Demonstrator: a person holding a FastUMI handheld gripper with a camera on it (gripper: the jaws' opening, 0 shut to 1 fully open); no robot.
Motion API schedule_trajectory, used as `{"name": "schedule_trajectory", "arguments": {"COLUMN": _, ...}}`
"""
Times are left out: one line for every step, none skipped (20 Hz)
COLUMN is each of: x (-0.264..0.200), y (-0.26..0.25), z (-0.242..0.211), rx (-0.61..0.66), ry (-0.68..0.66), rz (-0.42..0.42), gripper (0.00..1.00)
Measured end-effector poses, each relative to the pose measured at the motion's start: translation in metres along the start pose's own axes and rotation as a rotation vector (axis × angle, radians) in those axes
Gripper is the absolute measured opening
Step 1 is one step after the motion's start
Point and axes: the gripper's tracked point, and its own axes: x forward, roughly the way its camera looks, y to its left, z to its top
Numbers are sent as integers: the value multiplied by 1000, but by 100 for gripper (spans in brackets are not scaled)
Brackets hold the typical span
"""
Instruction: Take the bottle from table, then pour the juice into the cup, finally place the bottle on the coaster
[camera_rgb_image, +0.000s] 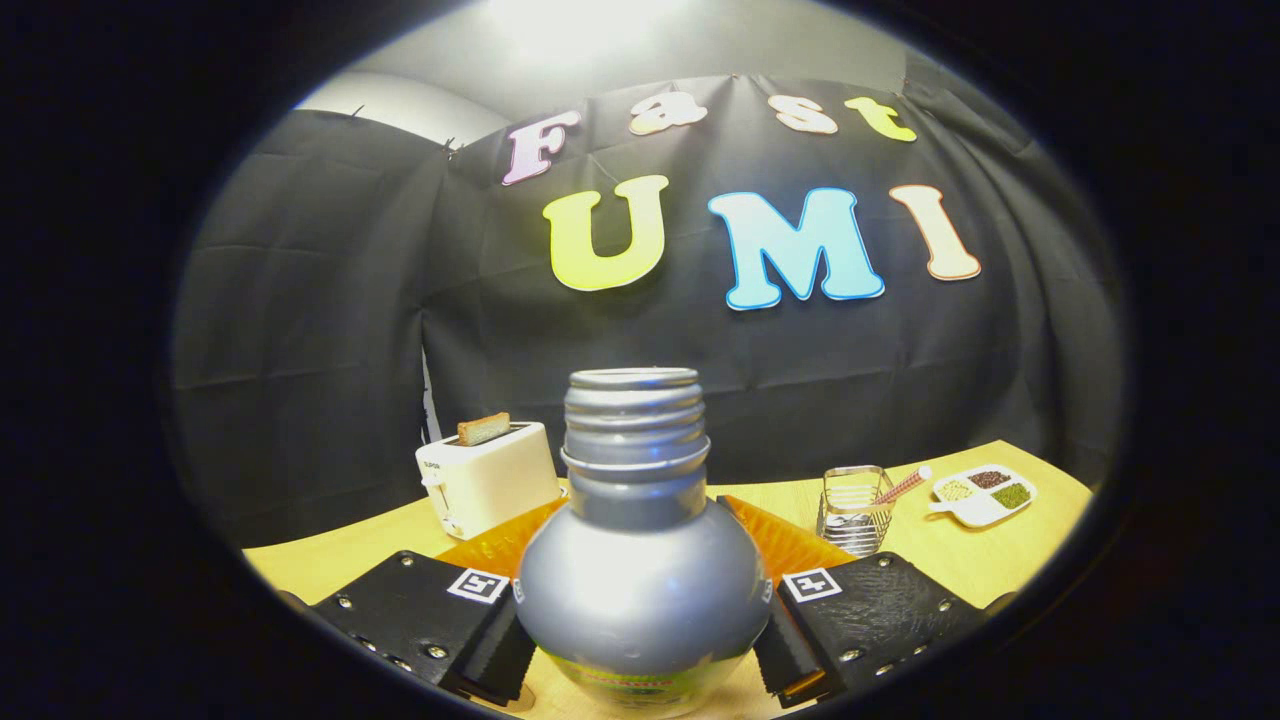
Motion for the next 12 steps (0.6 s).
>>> {"name": "schedule_trajectory", "arguments": {"x": 4, "y": -2, "z": -3, "rx": 3, "ry": 3, "rz": -4, "gripper": 85}}
{"name": "schedule_trajectory", "arguments": {"x": 6, "y": -2, "z": -7, "rx": 5, "ry": 6, "rz": -6, "gripper": 85}}
{"name": "schedule_trajectory", "arguments": {"x": 10, "y": -3, "z": -12, "rx": 4, "ry": 10, "rz": -8, "gripper": 85}}
{"name": "schedule_trajectory", "arguments": {"x": 12, "y": -4, "z": -17, "rx": -2, "ry": 15, "rz": -12, "gripper": 85}}
{"name": "schedule_trajectory", "arguments": {"x": 15, "y": -7, "z": -19, "rx": -15, "ry": 16, "rz": -21, "gripper": 85}}
{"name": "schedule_trajectory", "arguments": {"x": 18, "y": -7, "z": -24, "rx": -23, "ry": 17, "rz": -30, "gripper": 85}}
{"name": "schedule_trajectory", "arguments": {"x": 22, "y": -7, "z": -26, "rx": -37, "ry": 18, "rz": -32, "gripper": 85}}
{"name": "schedule_trajectory", "arguments": {"x": 24, "y": -8, "z": -30, "rx": -55, "ry": 17, "rz": -39, "gripper": 85}}
{"name": "schedule_trajectory", "arguments": {"x": 28, "y": -10, "z": -31, "rx": -66, "ry": 13, "rz": -48, "gripper": 85}}
{"name": "schedule_trajectory", "arguments": {"x": 31, "y": -10, "z": -34, "rx": -70, "ry": 13, "rz": -52, "gripper": 85}}
{"name": "schedule_trajectory", "arguments": {"x": 36, "y": -11, "z": -37, "rx": -70, "ry": 16, "rz": -56, "gripper": 85}}
{"name": "schedule_trajectory", "arguments": {"x": 38, "y": -12, "z": -42, "rx": -71, "ry": 20, "rz": -60, "gripper": 85}}
